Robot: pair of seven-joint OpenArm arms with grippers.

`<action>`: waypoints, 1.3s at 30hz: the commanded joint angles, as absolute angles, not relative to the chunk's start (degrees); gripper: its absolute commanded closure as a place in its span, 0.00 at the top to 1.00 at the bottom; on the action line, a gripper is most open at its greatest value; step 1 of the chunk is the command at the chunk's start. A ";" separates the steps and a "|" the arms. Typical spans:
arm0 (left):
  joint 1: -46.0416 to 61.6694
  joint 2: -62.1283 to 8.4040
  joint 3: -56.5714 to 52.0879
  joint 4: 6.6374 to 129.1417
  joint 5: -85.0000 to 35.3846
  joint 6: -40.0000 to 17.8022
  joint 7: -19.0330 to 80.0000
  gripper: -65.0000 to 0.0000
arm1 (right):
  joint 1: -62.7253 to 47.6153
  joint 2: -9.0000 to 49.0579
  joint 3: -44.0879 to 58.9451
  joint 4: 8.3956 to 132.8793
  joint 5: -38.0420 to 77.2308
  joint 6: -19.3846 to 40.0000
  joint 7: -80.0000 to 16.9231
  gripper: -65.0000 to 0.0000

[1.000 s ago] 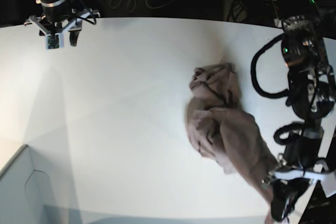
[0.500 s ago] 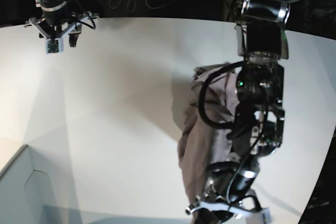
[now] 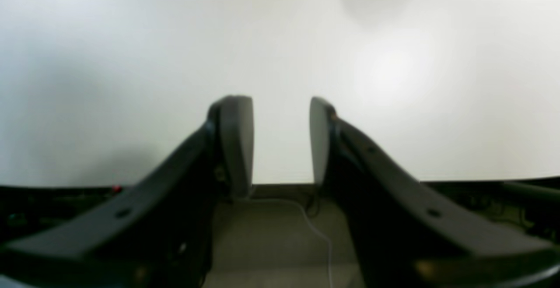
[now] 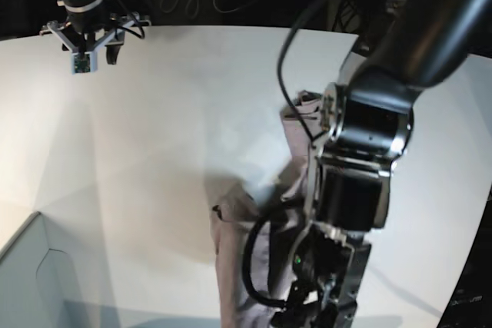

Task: Layout the t-shirt on the table in an organized manner, then fold the t-shirt properly
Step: 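Lift the t-shirt with the left gripper and drag it across the table, then regrasp the shirt edge with the left gripper and pull it outward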

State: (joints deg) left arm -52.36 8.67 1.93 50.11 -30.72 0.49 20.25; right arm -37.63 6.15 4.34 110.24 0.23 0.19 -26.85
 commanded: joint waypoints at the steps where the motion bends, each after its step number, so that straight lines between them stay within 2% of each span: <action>1: -55.52 9.00 1.98 47.08 -30.73 0.31 18.33 0.23 | -37.76 5.76 4.53 111.34 0.04 0.04 -25.71 0.33; 6: -54.90 9.00 2.15 39.43 -30.64 -0.04 11.82 0.65 | -37.76 5.32 4.26 111.25 0.04 0.04 -25.80 0.33; 8: -52.44 9.00 2.07 40.13 -30.90 -0.04 11.56 0.76 | -37.76 5.23 4.18 111.25 0.04 0.04 -25.80 0.33; 10: -49.45 9.00 2.15 42.77 -30.90 -0.04 11.56 0.82 | -37.58 5.23 4.18 111.25 0.04 0.04 -25.80 0.33; 15: -38.81 4.70 2.15 52.88 -30.99 0.04 11.65 0.83 | -36.70 5.23 4.18 111.25 0.04 0.04 -25.63 0.33; 25: -7.96 -7.43 1.63 79.08 -31.08 0.22 16.75 0.83 | -32.75 5.41 4.09 111.16 0.13 0.04 -25.71 0.33; 32: 6.02 -11.21 1.54 81.98 -30.99 0.22 16.48 0.83 | -31.87 5.67 4.09 111.16 0.13 0.04 -25.80 0.33; 39: 8.84 -10.68 -3.65 79.78 -30.99 0.04 16.75 0.83 | -31.87 5.76 4.09 111.08 0.13 0.04 -25.80 0.33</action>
